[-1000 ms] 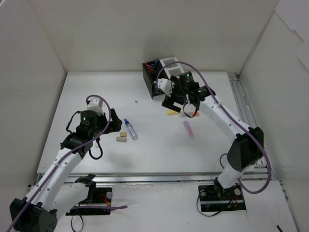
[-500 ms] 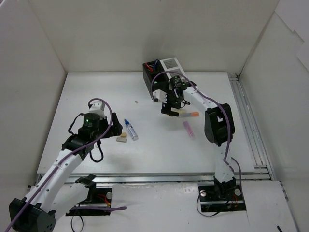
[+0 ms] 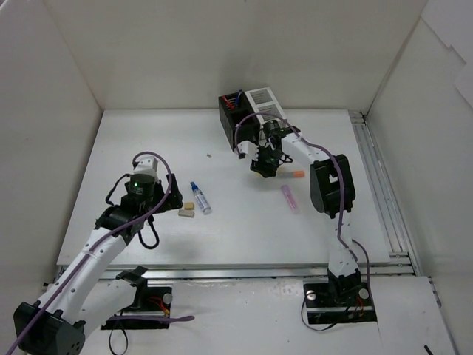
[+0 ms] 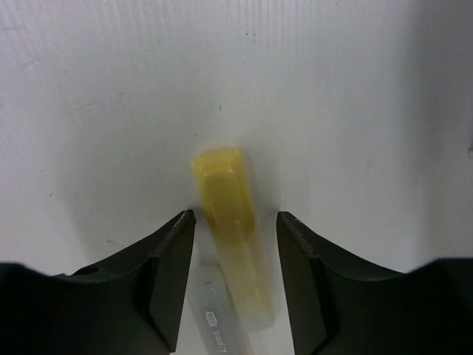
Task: Sort the stationery into containers
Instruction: Pick up the stationery from the center of the board.
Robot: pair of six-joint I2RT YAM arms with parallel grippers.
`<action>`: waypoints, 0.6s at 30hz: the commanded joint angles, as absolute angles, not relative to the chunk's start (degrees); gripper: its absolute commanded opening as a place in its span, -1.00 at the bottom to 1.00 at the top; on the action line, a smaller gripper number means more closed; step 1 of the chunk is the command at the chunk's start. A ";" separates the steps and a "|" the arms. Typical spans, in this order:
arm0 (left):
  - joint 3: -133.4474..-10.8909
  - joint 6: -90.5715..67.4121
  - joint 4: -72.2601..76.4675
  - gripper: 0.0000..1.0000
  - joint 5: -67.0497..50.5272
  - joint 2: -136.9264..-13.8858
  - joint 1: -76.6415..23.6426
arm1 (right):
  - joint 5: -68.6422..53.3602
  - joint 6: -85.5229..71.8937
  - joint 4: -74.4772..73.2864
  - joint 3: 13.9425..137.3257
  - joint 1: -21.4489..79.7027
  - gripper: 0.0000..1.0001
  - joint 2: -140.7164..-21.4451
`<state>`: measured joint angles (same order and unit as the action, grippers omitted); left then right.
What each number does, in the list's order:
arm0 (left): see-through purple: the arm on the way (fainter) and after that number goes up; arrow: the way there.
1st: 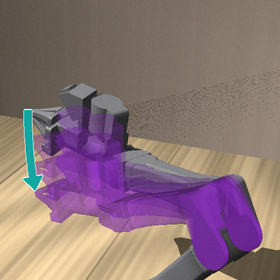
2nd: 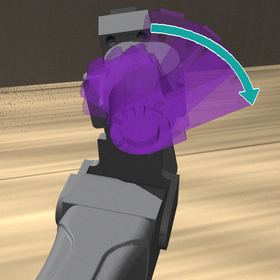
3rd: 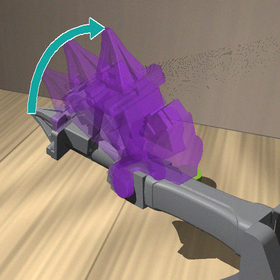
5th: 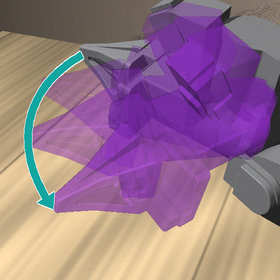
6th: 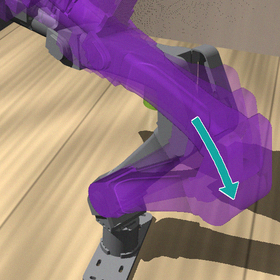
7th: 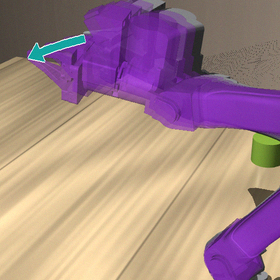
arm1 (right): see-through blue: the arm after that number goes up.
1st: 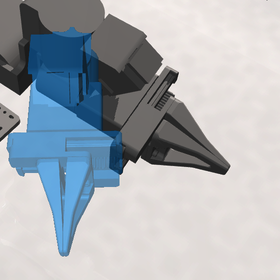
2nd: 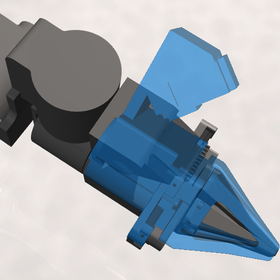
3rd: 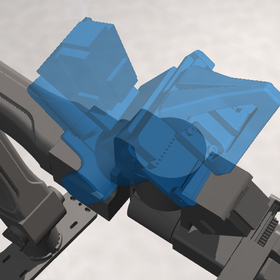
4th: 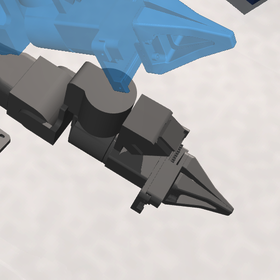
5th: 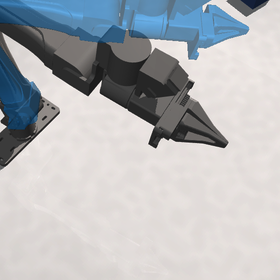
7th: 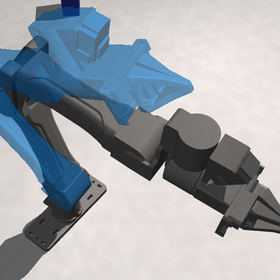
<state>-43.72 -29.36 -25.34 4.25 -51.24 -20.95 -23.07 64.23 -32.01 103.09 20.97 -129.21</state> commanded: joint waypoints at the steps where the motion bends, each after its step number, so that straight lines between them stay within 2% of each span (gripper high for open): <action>1: -47.29 -29.97 -25.05 0.99 6.33 -50.36 -21.27 | -24.78 64.42 -33.22 105.29 20.66 -0.12 -129.81; 4: -47.20 -30.06 -25.22 0.99 6.68 -49.84 -21.27 | -25.22 64.60 -33.14 106.17 20.65 -0.21 -129.99; 11: -47.02 -30.06 -25.49 0.99 7.56 -48.61 -21.27 | -27.86 65.39 -33.05 108.54 21.79 -0.76 -127.98; 18: -46.67 -29.53 -24.70 0.99 8.00 -47.20 -21.27 | -36.90 64.60 -29.81 111.10 23.73 -0.91 -120.07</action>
